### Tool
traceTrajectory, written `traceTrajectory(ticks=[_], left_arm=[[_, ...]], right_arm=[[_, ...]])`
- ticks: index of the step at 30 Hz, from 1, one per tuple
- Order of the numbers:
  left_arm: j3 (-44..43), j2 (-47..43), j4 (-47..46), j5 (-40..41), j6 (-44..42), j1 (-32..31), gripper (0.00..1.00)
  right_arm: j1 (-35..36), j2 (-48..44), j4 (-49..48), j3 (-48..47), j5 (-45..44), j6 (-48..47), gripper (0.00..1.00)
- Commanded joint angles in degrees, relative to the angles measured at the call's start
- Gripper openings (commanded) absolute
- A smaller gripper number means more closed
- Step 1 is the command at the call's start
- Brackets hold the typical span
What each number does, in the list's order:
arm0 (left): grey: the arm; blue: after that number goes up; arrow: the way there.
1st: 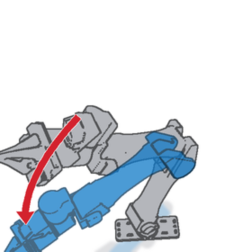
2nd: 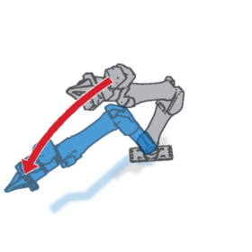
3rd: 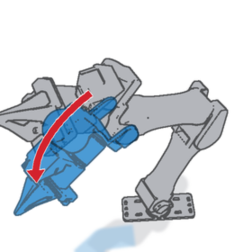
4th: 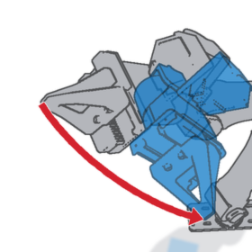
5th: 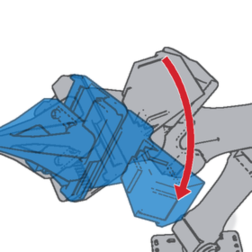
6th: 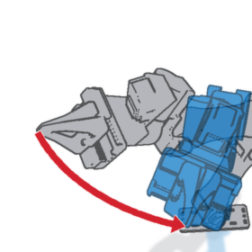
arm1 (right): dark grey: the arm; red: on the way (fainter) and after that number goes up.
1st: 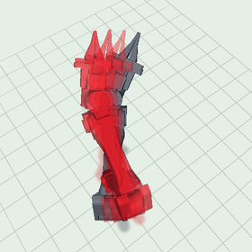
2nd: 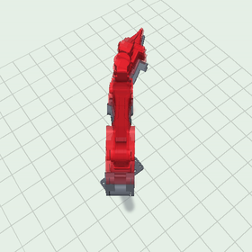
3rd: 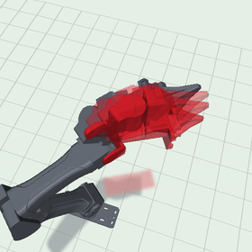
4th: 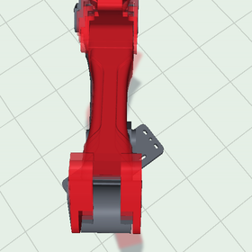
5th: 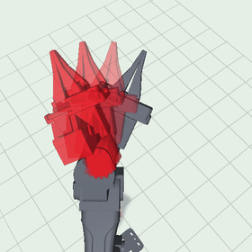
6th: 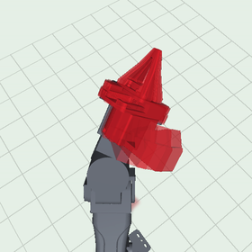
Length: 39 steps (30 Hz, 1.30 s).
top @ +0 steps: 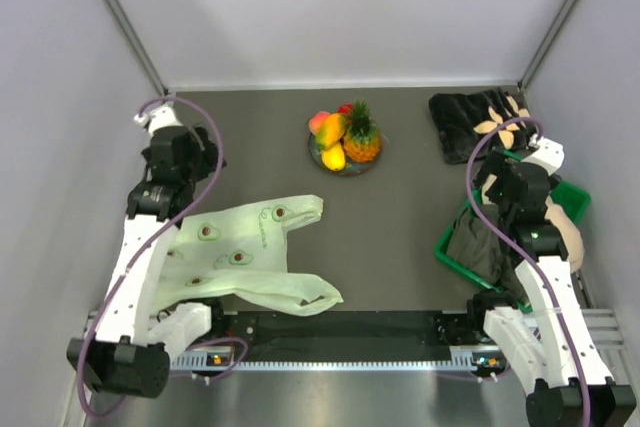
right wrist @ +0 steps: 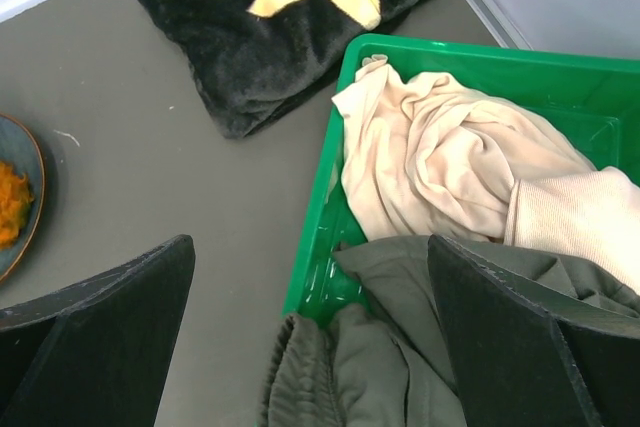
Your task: Place the fruits into the plastic bag
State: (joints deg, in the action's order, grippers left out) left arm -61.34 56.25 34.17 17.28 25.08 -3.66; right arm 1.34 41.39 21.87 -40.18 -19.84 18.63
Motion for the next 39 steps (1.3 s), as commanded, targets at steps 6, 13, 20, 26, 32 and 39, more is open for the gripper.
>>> traceTrajectory(ticks=[6,13,20,26,32,39], left_arm=[[-5.2,20.1,-4.4,-3.3,-12.9,-27.4,0.91],[-8.4,31.8,-8.4,-12.2,-20.2,-33.8,0.91],[-11.4,40.8,-6.8,-4.9,-16.8,-36.8,0.84],[-15.5,45.1,-3.3,4.4,-9.9,-40.9,0.77],[-16.8,47.0,1.3,14.9,-1.5,-45.5,0.76],[-17.4,48.4,6.4,22.1,6.5,-47.1,0.73]], right_arm=[[-0.6,-0.2,-1.2,-1.6,1.0,0.0,0.99],[-0.6,-2.2,1.9,-0.2,3.3,1.1,0.99],[-0.5,-3.2,3.0,0.5,3.6,1.6,0.99],[-0.6,-1.2,2.0,0.0,4.4,1.9,0.99],[-0.5,0.4,1.4,-0.7,5.3,2.8,0.99],[-0.6,0.8,2.0,-0.5,5.9,2.9,0.99]])
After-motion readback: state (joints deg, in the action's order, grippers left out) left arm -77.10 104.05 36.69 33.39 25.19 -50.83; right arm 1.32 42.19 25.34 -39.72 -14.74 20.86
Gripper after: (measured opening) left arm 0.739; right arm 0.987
